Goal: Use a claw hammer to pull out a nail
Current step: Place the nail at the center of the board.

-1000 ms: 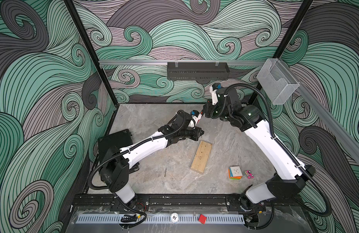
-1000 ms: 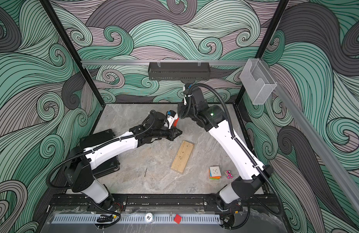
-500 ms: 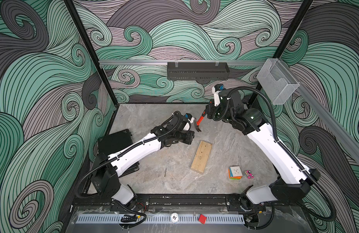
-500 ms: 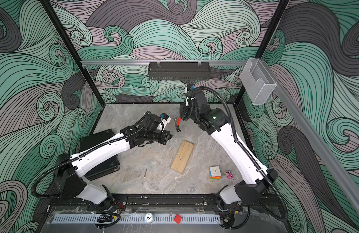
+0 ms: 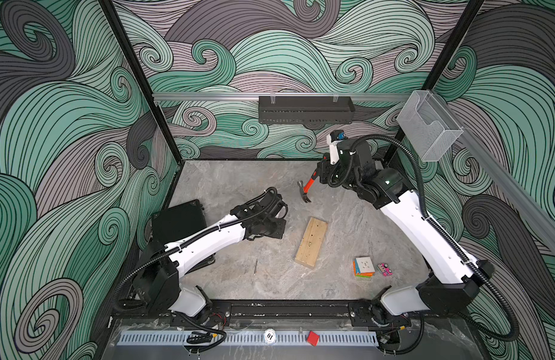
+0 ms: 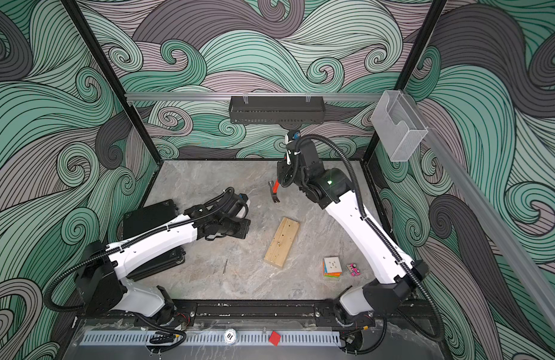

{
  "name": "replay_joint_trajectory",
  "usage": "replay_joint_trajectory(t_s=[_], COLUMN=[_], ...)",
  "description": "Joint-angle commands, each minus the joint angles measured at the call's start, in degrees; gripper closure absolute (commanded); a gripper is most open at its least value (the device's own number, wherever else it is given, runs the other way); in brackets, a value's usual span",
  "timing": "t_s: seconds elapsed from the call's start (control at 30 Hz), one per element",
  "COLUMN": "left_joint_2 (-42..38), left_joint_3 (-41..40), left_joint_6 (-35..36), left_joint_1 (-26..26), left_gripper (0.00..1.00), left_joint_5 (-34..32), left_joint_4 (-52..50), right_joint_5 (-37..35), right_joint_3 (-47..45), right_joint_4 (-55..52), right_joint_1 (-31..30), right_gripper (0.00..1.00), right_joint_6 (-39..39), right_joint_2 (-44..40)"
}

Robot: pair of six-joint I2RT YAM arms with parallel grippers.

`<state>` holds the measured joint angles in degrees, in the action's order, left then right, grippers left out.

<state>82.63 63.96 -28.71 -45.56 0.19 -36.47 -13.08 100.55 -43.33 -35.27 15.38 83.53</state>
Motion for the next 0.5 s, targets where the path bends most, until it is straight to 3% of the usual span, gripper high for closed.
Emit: replay_joint_trajectory(t_s=[0.0, 0.47], left_joint_2=[-2.4, -2.2], left_joint_3=[-1.3, -9.3], left_joint_6=[-3.1, -10.1], left_joint_1=[0.0, 0.0], left_gripper=[1.00, 1.00], left_joint_5=[-3.1, -2.8], left_joint_4=[-3.7, -4.0], right_joint_5=[-0.5, 0.0], right_joint_3=[0.5, 0.1], right_joint_4=[6.1, 6.3], right_joint_1=[0.3, 0.4], right_gripper=[0.97, 0.97], right_joint_6=[0.1, 0.2], right_joint_2=[-2.2, -2.2])
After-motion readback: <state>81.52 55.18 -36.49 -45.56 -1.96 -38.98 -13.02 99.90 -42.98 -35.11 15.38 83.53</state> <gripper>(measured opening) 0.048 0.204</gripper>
